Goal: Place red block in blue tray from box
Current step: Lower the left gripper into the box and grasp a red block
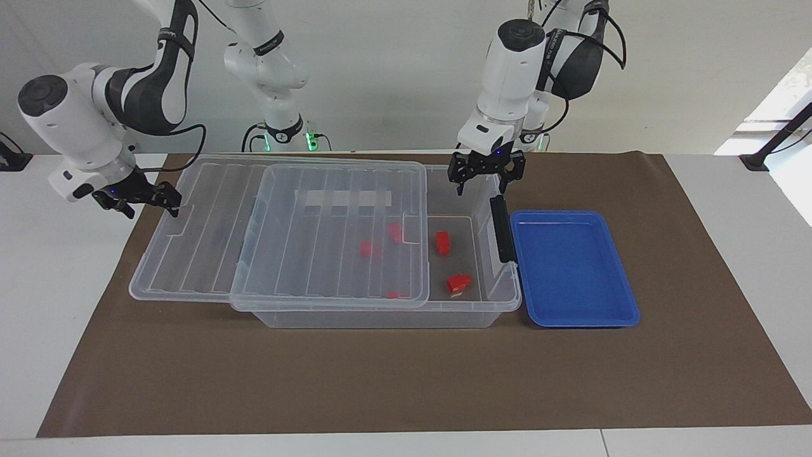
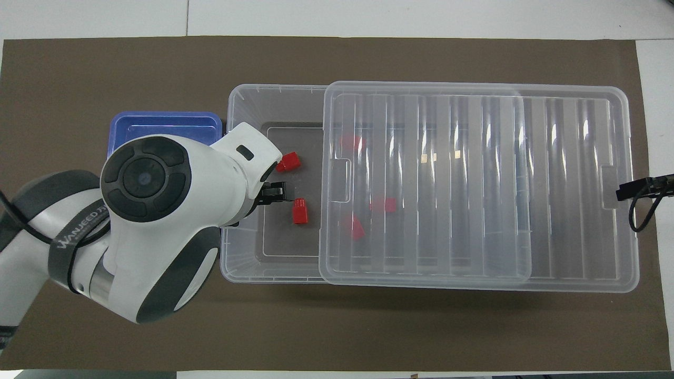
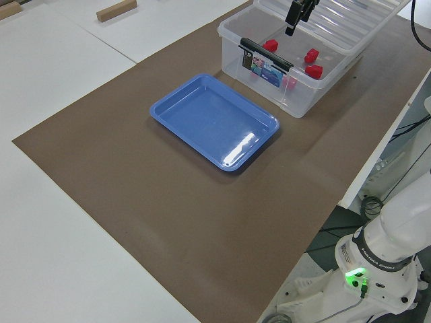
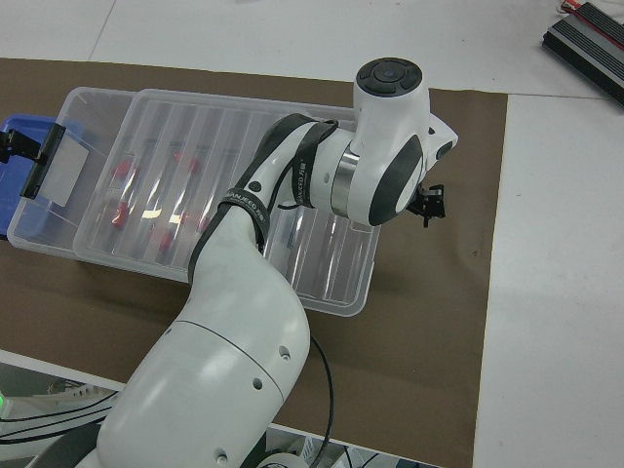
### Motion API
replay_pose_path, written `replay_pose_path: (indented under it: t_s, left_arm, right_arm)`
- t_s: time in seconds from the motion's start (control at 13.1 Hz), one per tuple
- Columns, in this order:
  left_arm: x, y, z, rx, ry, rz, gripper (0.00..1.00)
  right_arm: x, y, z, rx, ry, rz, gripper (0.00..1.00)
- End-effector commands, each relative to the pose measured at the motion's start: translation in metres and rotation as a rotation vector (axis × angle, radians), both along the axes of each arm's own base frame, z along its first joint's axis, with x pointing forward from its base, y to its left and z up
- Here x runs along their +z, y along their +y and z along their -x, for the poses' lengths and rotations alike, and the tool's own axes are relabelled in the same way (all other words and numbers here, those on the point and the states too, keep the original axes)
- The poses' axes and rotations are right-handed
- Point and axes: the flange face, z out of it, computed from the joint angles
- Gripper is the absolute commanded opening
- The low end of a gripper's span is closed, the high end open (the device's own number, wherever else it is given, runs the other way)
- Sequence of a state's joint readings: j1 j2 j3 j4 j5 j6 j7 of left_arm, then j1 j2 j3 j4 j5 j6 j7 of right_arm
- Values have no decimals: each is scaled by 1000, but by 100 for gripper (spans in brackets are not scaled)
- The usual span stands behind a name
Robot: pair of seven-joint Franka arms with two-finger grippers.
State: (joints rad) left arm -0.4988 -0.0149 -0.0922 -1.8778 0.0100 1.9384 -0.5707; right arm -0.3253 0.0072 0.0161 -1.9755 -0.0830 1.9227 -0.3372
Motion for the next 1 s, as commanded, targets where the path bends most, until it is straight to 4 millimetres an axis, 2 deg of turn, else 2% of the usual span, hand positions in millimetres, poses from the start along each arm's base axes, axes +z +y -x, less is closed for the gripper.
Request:
replay_pose_path:
  t_s: [0.0, 0.15, 0.31, 0.61, 0.92]
  left_arm:
    - [-33, -22, 6, 36, -2, 19, 100]
    - [-60, -29, 0, 48, 12, 12, 100]
    - [-81, -41, 5, 37, 25, 6, 100]
    - [-123, -37, 12, 46, 20, 13, 100]
    - [-145, -35, 18, 36, 10, 20, 100]
  right_arm:
    - [-1, -13, 7, 36, -10, 25, 100]
    - [-2, -14, 8, 36, -6, 25, 100]
    - [-2, -18, 9, 42, -5, 24, 100]
    - [-2, -20, 10, 55, -2, 28, 100]
    - [0, -22, 11, 55, 4, 31, 100]
